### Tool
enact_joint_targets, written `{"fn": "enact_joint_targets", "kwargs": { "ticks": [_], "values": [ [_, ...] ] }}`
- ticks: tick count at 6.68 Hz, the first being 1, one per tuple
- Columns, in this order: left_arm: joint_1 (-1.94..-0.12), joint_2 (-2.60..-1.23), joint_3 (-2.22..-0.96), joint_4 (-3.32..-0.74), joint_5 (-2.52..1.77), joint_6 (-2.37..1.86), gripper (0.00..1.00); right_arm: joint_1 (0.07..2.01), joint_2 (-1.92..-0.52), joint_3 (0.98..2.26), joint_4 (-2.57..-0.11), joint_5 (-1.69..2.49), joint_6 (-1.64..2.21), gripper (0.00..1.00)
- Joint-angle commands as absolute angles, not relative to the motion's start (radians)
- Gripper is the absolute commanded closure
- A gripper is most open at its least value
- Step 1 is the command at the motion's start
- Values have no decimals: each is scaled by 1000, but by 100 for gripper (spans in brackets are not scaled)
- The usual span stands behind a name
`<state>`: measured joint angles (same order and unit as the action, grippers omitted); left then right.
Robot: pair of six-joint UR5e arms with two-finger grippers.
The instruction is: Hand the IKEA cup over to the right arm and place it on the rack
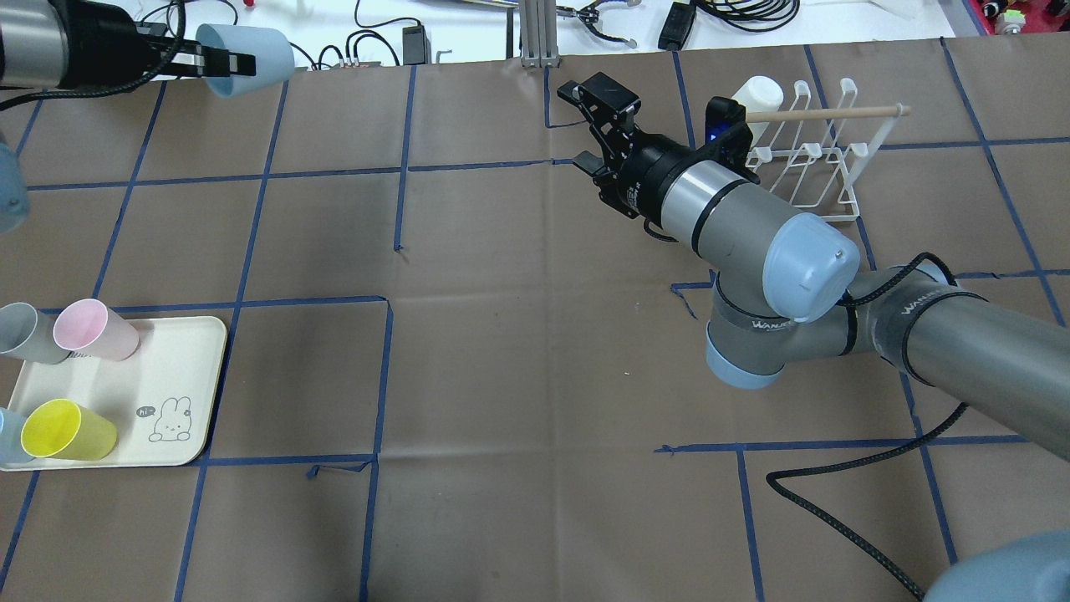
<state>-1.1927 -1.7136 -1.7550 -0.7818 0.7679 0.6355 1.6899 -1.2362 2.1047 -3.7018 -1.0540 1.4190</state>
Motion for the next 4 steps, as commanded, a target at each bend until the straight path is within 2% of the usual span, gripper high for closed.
{"fn": "enact_joint_targets", "kwargs": {
  "ticks": [1, 4],
  "values": [
    [-1215, -1819, -1842, -457, 587, 632, 100, 1697, -1226, 2105, -3705, -1054, 1425, 0],
    [-1333, -1881, -1864, -90, 552, 365, 100, 1690, -1221, 2105, -3702, -1054, 1425, 0]
  ]
}}
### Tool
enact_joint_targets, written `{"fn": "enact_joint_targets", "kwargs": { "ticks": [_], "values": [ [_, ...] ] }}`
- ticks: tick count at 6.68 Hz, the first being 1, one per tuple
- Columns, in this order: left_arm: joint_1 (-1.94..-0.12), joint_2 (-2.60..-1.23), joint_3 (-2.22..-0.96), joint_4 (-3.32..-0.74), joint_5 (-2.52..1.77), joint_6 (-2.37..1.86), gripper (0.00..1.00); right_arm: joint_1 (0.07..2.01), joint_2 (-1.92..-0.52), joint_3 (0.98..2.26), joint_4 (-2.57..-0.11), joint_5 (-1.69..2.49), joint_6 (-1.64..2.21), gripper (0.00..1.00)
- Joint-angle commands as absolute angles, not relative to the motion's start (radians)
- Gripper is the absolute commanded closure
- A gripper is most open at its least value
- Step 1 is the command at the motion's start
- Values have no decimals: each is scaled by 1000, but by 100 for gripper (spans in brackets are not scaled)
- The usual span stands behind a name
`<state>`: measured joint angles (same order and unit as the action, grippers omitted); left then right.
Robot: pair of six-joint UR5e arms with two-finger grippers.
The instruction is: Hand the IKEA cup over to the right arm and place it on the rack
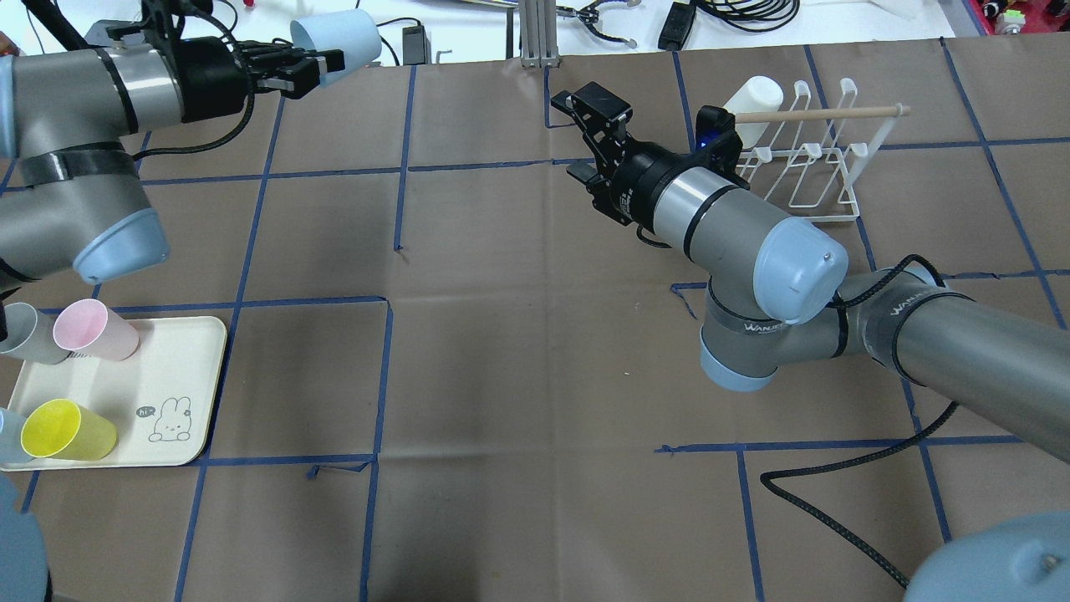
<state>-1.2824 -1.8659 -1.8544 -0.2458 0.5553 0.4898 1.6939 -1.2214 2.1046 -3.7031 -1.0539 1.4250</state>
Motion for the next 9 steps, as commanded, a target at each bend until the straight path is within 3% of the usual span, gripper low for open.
{"fn": "enact_joint_targets", "kwargs": {
  "ticks": [1, 5, 9],
  "values": [
    [-1356, -1900, -1905, 42, 552, 279, 100, 1686, -1223, 2106, -3701, -1054, 1425, 0],
    [-1431, -1905, -2112, 406, 549, 192, 100, 1678, -1232, 2106, -3705, -1058, 1427, 0],
    [-1499, -1893, -2123, 408, 560, 192, 100, 1692, -1233, 2095, -3705, -1074, 1592, 1]
  ]
}}
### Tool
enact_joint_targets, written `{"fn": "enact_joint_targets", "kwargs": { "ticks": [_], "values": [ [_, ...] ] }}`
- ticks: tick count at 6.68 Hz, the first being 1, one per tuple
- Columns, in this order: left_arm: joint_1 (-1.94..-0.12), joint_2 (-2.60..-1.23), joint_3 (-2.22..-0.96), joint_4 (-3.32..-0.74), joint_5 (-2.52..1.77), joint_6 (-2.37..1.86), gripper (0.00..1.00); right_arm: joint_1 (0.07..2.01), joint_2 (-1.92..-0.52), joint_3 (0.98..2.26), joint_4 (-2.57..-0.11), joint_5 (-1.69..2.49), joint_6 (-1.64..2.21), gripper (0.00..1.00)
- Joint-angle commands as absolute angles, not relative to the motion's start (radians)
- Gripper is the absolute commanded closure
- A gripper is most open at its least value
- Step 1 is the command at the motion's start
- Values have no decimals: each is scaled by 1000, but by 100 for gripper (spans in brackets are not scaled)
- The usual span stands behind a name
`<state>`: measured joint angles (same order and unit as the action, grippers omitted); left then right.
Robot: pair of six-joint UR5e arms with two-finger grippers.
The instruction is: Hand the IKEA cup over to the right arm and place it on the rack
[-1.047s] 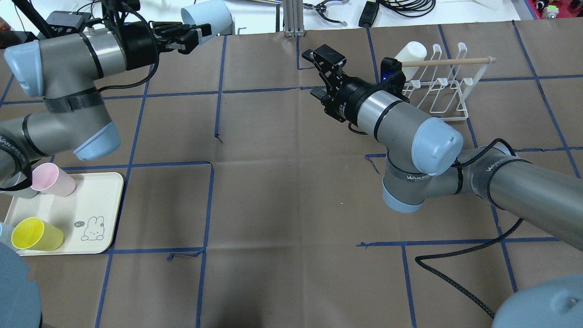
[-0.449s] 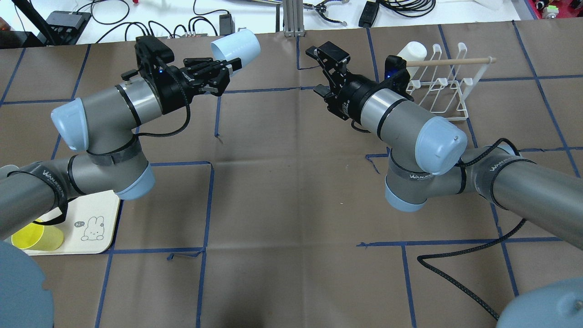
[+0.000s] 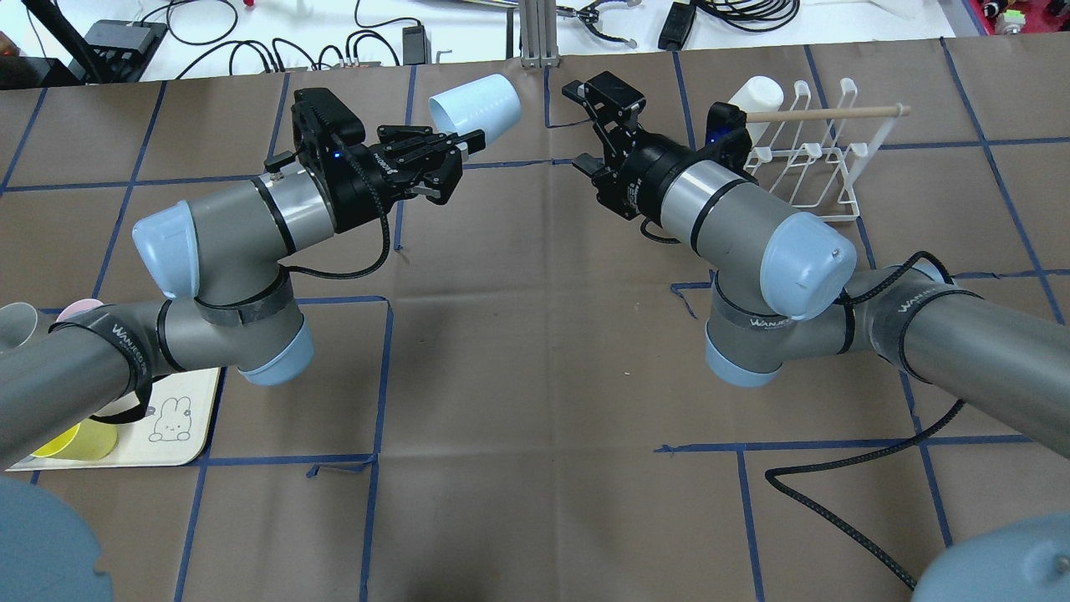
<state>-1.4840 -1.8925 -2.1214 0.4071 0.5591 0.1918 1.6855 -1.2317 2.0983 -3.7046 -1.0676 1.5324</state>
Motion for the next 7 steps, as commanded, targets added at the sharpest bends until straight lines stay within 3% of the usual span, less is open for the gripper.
{"fn": "enact_joint_targets", "kwargs": {
  "ticks": [1, 7],
  "values": [
    [-1511, -1891, -2122, 407, 561, 190, 100, 1700, -1230, 2091, -3700, -1071, 1591, 1],
    [-1540, -1899, -2120, 407, 587, 183, 100, 1759, -1163, 1999, -3700, -1063, 1577, 1]
  ]
}}
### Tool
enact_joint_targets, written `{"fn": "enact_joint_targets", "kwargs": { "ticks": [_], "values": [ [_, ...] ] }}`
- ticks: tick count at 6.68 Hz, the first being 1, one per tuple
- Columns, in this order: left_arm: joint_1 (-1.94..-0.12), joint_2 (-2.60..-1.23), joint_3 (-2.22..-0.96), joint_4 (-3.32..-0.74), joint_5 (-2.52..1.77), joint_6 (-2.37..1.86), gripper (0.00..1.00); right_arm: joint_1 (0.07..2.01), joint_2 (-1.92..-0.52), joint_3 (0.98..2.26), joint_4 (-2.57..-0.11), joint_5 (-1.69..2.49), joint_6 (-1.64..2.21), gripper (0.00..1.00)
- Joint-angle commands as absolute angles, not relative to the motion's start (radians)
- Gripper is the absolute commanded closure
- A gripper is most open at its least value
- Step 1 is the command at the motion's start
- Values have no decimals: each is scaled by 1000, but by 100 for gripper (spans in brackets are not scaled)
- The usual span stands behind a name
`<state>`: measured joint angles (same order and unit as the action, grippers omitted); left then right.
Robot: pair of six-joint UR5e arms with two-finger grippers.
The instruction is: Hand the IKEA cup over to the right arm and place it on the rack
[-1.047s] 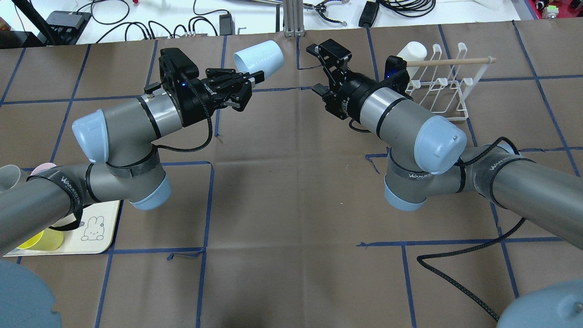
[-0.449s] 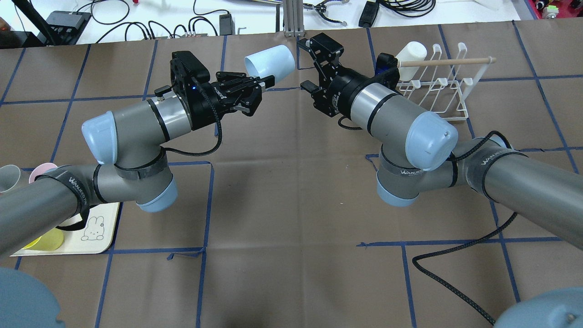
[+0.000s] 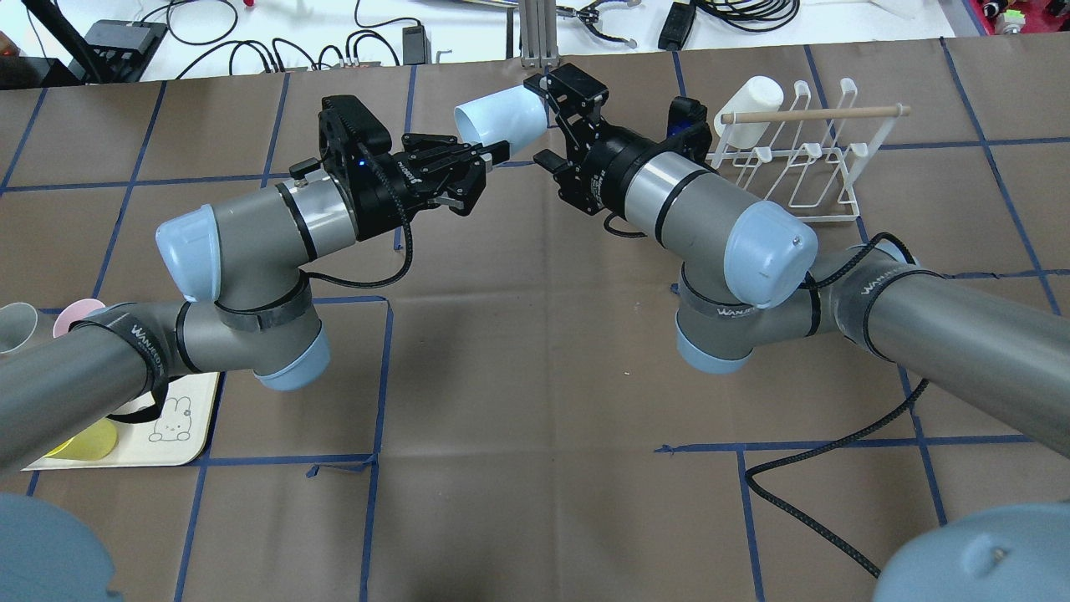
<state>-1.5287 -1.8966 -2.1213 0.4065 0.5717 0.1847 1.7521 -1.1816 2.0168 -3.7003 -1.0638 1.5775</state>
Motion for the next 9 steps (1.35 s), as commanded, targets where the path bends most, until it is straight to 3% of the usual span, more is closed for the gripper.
{"fn": "enact_joint_targets", "kwargs": {
  "ticks": [1, 9],
  "values": [
    [-1545, -1902, -2118, 407, 589, 183, 100, 1759, -1152, 1993, -3701, -1063, 1577, 1],
    [-1545, -1893, -2120, 408, 588, 179, 100, 1767, -1129, 1974, -3694, -1065, 1582, 5]
  ]
}}
